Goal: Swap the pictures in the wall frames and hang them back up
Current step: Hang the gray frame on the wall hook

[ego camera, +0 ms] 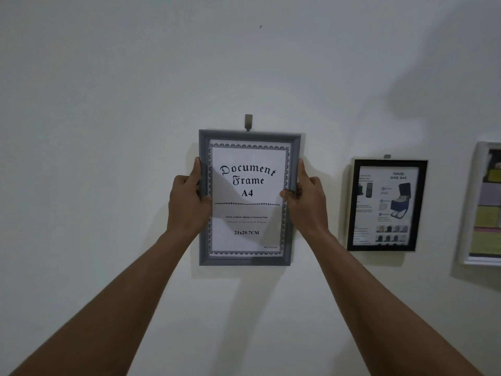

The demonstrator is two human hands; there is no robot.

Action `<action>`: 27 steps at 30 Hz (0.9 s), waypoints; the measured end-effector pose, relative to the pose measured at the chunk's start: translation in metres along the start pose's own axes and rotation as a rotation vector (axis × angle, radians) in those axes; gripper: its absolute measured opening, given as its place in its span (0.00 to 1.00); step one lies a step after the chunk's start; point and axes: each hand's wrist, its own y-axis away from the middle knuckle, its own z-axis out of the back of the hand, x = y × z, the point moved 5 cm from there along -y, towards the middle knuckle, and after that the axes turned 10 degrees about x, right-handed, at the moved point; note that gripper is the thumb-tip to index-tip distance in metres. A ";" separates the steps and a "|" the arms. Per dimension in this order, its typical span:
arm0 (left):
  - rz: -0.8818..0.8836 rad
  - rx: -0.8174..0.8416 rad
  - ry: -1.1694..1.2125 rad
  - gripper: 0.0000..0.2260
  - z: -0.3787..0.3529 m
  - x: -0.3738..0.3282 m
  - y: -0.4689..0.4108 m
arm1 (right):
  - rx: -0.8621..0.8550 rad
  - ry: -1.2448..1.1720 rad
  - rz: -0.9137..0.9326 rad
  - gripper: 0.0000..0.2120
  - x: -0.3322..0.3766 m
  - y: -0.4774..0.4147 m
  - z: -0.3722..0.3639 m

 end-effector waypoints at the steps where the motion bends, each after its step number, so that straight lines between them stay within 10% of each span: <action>1: 0.000 0.000 -0.004 0.40 0.001 -0.001 0.000 | 0.002 0.016 0.004 0.37 0.001 0.000 -0.001; 27: -0.001 0.013 0.015 0.41 0.006 -0.002 -0.003 | 0.035 0.043 0.019 0.37 0.011 -0.009 -0.004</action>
